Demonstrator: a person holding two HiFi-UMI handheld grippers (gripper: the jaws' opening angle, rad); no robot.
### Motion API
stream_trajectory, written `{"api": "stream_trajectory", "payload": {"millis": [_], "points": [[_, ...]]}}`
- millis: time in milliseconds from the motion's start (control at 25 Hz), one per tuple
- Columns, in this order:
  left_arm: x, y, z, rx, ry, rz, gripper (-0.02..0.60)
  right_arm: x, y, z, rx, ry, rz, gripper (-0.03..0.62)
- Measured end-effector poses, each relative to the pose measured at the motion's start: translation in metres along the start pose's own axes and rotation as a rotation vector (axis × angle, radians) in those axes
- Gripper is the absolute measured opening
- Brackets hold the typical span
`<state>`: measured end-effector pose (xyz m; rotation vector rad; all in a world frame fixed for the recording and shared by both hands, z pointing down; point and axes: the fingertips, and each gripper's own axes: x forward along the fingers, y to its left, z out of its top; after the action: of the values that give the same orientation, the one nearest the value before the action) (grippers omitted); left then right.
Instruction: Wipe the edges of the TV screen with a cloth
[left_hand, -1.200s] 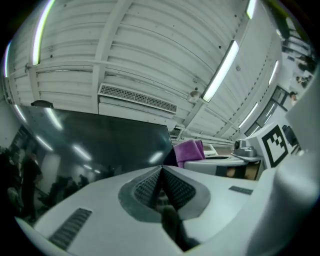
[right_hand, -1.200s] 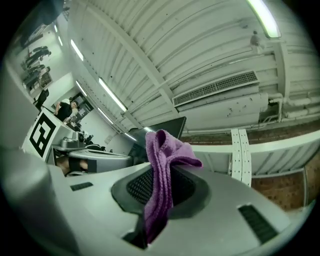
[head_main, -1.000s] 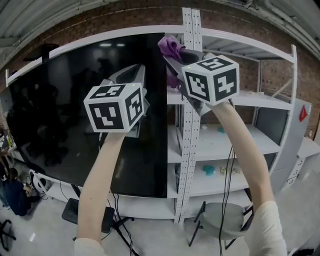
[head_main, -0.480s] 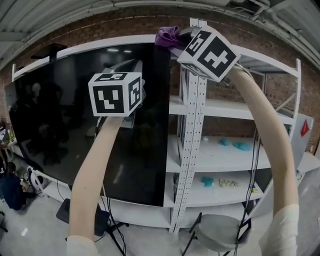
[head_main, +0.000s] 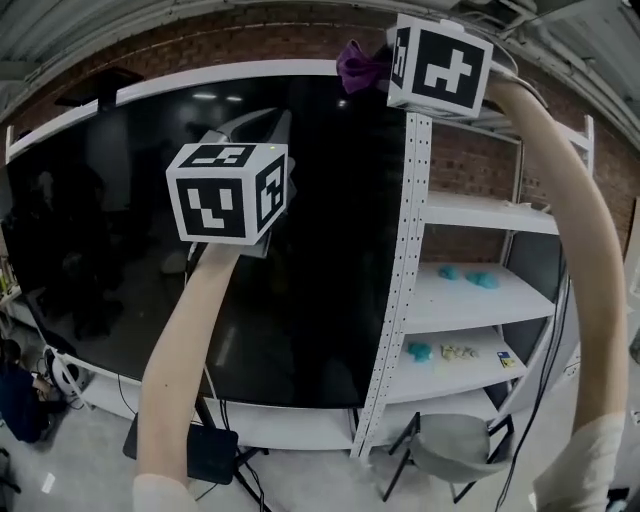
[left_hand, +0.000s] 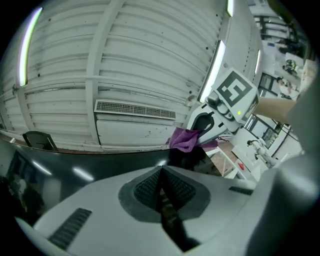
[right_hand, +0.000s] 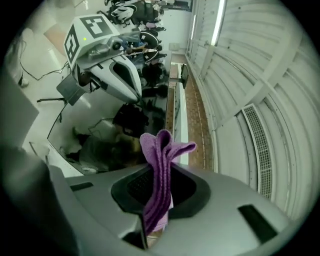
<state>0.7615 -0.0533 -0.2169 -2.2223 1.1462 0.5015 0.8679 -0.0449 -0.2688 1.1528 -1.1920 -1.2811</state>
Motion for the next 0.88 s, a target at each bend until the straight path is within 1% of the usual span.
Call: {"api": "stream_trajectory", "payload": {"millis": [160,280,400,600,680,800,880], "points": [[-0.028,0.051,0.004,0.001,0.002,-0.066,0.015,0.013,-0.004,0.049,0.010,0.063,-0.006,0.054],[-0.048,0.089,0.003,-0.004,-0.001,-0.078,0.015,0.023,-0.004,0.087,0.029,0.067,0.011,0.054],[-0.062,0.120,-0.004,-0.017,-0.009,-0.060,0.015,0.033,-0.001,0.123,0.033,0.045,0.030,0.054],[-0.090,0.180,-0.016,-0.001,-0.009,-0.029,0.015,0.056,0.003,0.204,-0.036,0.014,0.076,0.054],[-0.104,0.211,-0.018,-0.003,-0.010,0.004,0.015,0.064,0.001,0.235,-0.050,-0.017,0.088,0.054],[-0.130,0.261,-0.023,-0.030,-0.002,0.054,0.015,0.074,-0.001,0.282,-0.080,-0.049,0.097,0.054],[-0.147,0.295,-0.021,-0.014,0.003,0.084,0.015,0.080,-0.002,0.312,-0.092,-0.053,0.098,0.054]]}}
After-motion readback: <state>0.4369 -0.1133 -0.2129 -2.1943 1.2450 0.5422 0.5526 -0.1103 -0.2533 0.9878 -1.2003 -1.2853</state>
